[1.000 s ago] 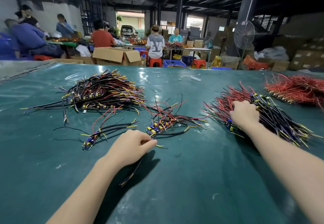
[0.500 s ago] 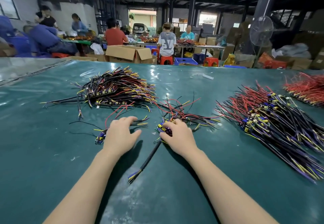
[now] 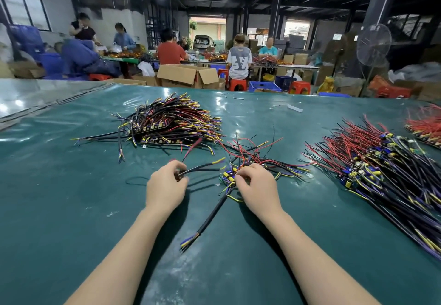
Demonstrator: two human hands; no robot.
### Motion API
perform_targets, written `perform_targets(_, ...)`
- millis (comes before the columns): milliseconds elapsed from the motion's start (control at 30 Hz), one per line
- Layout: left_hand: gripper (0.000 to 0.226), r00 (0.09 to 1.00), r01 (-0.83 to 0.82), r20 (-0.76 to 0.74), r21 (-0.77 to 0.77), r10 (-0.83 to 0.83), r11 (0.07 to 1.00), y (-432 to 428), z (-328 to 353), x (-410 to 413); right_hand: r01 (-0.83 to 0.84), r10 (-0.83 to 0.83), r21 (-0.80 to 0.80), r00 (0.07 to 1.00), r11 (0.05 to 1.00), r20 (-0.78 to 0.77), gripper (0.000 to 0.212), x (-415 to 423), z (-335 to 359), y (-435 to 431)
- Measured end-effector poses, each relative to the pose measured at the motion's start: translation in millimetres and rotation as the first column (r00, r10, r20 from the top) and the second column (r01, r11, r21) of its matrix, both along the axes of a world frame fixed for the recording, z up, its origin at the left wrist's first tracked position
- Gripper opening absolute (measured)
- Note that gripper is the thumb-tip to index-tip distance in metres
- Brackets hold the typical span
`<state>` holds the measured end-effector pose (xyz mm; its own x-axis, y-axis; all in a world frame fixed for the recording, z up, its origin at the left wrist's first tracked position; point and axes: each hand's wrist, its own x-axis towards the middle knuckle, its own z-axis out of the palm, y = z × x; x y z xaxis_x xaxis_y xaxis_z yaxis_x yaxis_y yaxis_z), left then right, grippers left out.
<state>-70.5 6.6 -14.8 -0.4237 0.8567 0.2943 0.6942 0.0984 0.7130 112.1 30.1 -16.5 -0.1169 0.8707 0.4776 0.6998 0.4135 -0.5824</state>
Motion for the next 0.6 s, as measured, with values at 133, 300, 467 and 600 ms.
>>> perform_targets(133,0.031,0.814,0.311,0.437,0.229,-0.383,0.922,-3.8,5.5,26.9,-0.268,0.236,-0.191,0.956,0.944,-0.176,0.02,-17.1,2.3,-10.6)
perform_targets(300,0.062,0.614,0.518,0.507,0.32,-0.605,0.793,-5.7,7.7,23.7,-0.639,0.161,-0.31,0.568,0.704,-0.807,0.012,-15.1,6.9,-10.7)
perform_targets(467,0.06,0.788,0.472,0.303,0.26,-0.536,0.842,-7.5,2.2,32.1,-0.68,0.115,-0.218,0.409,0.7,-0.905,0.019,-13.7,4.1,-9.8)
perform_targets(600,0.033,0.85,0.293,0.4,0.18,-0.342,0.939,-3.7,1.7,22.3,-0.676,0.046,-0.061,0.139,0.734,-0.989,0.029,-11.3,4.5,-4.3)
